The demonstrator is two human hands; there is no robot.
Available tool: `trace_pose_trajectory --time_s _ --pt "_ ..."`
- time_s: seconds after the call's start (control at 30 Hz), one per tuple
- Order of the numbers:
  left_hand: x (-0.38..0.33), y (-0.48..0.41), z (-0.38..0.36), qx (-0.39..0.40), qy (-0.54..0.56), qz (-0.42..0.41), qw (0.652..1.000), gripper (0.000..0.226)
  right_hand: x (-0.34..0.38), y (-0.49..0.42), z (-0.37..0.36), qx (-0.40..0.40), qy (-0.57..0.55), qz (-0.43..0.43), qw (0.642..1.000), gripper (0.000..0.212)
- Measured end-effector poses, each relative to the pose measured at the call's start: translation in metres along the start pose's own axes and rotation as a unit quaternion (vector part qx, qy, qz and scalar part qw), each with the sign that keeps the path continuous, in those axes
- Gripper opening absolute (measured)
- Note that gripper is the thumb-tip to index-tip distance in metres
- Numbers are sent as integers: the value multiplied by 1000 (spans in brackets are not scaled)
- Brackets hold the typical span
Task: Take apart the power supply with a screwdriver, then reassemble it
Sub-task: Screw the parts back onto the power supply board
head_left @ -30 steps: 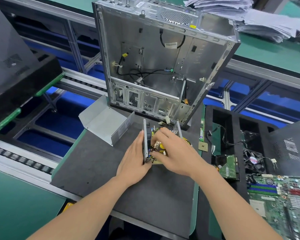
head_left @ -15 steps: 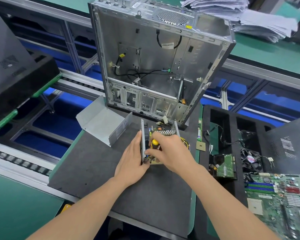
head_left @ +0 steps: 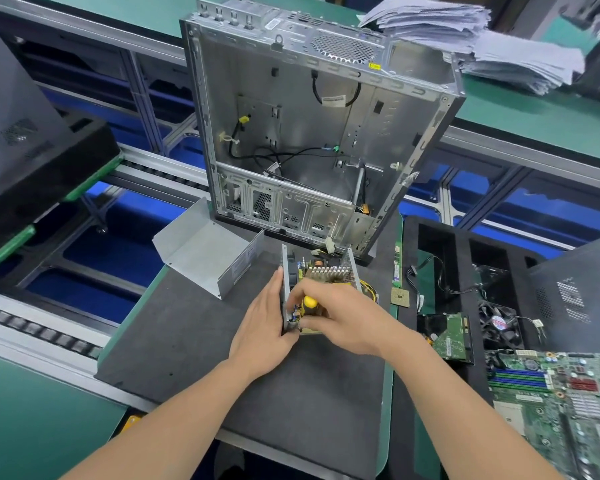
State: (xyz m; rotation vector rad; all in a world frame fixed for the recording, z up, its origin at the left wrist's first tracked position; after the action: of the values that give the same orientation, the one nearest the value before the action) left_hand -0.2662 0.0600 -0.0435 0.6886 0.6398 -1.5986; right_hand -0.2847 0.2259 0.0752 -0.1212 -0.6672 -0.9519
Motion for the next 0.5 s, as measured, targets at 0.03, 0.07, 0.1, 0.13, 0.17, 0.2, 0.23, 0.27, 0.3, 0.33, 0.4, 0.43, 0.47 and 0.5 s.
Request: trace_pose_trajectory --time_s 0.03,0.07,0.1,0.13,0.17,0.2,0.23,0.27,0.3,0.33,0.4,0.43,0.47,0.5 --pt "0 0 0 -2 1 1 1000 115 0 2 -1 11 -5 -1 1000 21" --pt "1 0 0 -4 2 2 1000 115 -1 3 -2 0 -15 -9 1000 20" --pt "1 0 0 -5 3 1 1000 114 -2 4 -2 -22 -27 -19 999 19" --pt "1 0 -1 -5 4 -1 1000 114 -3 5 -3 -45 -40 -27 998 19" --pt "1 0 -1 -5 4 -2 1000 113 -4 5 -3 -62 -49 -33 996 19" --pt "2 0 -2 -4 5 -3 1000 113 -4 5 -4 -73 -56 -37 995 19" --pt "2 0 -2 -4 7 -3 1000 113 -4 6 -5 -81 -61 -40 994 19" --pt "3 -1 -2 -4 8 -3 1000 113 -4 6 -7 -89 -66 -44 993 19" --pt "3 -1 -3 -3 8 -2 1000 114 -4 7 -8 -98 -71 -51 991 19" --pt "4 -2 -3 -2 7 -2 1000 114 -4 7 -9 -109 -77 -61 989 19" --pt "4 -2 -4 -3 6 -5 1000 114 -4 8 -10 -126 -86 -78 985 20" --pt "4 -2 -4 -3 6 -7 1000 113 -3 7 -11 -131 -86 -81 984 20" --pt "5 -2 -3 -3 8 -8 1000 113 -1 7 -12 -134 -85 -80 984 20" --pt "5 -2 -3 -3 10 -8 1000 113 -1 7 -13 -135 -87 -80 984 20"
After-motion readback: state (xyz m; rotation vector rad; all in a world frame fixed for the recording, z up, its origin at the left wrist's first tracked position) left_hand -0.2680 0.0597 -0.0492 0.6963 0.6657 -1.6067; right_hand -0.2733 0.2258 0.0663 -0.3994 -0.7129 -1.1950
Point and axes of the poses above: each hand's wrist, its own y-axis away from the middle knuckle, its own z-axis out of the back of the hand, x = y × z, the point moved 2 cm from there along -y, towards the middle knuckle, and after that the axes turned 1 degree about -x, right-handed, at the moved point
